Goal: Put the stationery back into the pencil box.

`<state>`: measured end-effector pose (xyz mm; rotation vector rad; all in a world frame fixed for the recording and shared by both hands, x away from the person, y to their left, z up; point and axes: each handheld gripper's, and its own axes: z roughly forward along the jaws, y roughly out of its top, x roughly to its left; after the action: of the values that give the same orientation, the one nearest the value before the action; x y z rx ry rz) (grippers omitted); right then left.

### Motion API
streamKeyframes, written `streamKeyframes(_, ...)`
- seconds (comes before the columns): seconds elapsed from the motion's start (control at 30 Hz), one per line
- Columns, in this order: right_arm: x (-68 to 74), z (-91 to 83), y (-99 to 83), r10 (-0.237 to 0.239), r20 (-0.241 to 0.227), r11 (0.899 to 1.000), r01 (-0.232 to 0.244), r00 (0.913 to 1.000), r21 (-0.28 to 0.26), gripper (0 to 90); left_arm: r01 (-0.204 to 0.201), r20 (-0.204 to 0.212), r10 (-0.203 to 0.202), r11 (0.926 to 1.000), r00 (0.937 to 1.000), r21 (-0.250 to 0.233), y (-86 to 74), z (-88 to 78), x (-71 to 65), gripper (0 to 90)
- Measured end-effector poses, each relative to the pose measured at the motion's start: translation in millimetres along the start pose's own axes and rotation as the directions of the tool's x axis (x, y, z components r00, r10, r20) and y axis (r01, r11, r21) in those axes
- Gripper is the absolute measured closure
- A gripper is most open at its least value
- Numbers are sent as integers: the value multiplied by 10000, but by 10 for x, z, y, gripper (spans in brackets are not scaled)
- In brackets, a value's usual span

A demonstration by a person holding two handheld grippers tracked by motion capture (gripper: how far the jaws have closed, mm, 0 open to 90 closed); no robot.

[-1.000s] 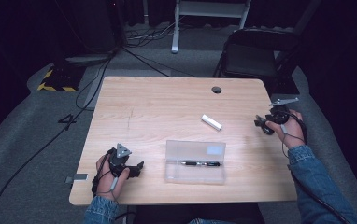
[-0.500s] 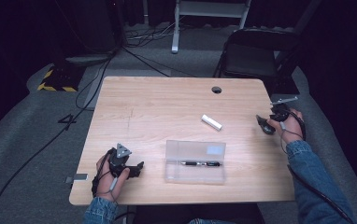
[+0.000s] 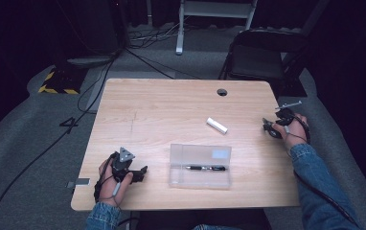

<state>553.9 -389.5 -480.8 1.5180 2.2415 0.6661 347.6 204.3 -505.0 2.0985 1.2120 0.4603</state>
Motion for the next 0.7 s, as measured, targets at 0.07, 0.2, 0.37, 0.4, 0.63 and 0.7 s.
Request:
streamKeyframes(0.07,1,6,2,30,-37,10000,-31,10000,-30,301,11,-3,-11,10000,10000,6,0,0,-1,142)
streamKeyframes(0.2,7,-5,13,78,-225,9999,-76,9997,91,369,-4,-3,4,10000,10000,1,0,0,0,142)
streamKeyframes(0.37,24,-19,11,63,-261,9999,-60,9996,113,446,12,-1,-12,10000,10000,5,0,0,-1,142)
streamKeyframes(0.4,24,-19,11,63,-261,9999,-60,9996,113,446,12,-1,-12,10000,10000,5,0,0,-1,142)
streamKeyframes(0.63,48,-42,11,89,-269,9998,-84,9996,194,527,10,1,-10,10000,10000,6,0,0,-1,142)
streamKeyframes(0.7,50,-44,9,123,-259,9997,-118,9996,201,529,5,-3,-5,10000,10000,7,0,-1,0,141)
